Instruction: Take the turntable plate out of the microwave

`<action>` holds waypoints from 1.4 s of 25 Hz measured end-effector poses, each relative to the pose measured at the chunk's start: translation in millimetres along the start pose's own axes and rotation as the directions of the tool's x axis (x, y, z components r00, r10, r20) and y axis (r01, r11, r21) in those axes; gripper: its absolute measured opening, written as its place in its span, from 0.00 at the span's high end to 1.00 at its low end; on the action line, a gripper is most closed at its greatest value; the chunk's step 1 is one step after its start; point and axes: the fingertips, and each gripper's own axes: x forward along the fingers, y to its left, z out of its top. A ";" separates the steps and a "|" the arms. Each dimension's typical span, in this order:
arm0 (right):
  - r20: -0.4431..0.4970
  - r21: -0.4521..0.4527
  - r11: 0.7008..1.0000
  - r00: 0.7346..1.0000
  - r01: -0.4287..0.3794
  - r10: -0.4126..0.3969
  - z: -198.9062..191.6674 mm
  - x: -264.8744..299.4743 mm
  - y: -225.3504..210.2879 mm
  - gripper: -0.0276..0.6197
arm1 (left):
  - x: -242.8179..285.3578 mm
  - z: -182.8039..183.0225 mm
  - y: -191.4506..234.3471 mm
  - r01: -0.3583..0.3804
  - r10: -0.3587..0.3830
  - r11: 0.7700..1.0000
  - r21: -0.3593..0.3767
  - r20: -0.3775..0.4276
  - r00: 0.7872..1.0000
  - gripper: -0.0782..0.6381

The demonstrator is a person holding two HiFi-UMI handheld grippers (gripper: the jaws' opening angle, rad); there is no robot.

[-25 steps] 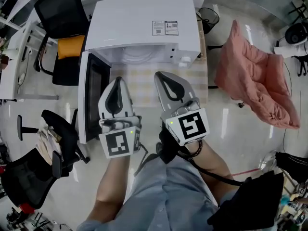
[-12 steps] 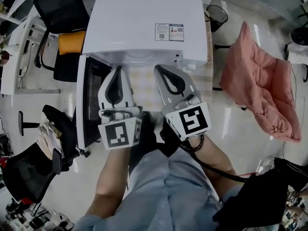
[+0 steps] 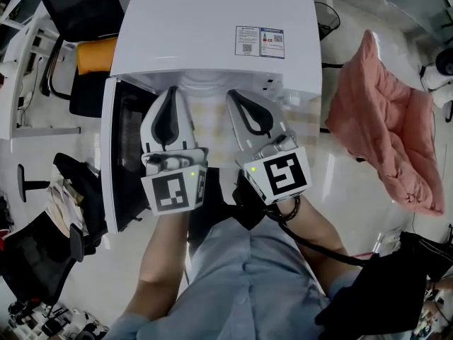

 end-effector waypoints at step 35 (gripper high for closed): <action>-0.247 0.511 0.854 0.968 0.098 0.036 -197.1 74.8 -2.7 0.80 | 56.6 -141.8 48.9 0.028 -0.030 0.999 -0.046 -0.044 0.999 0.88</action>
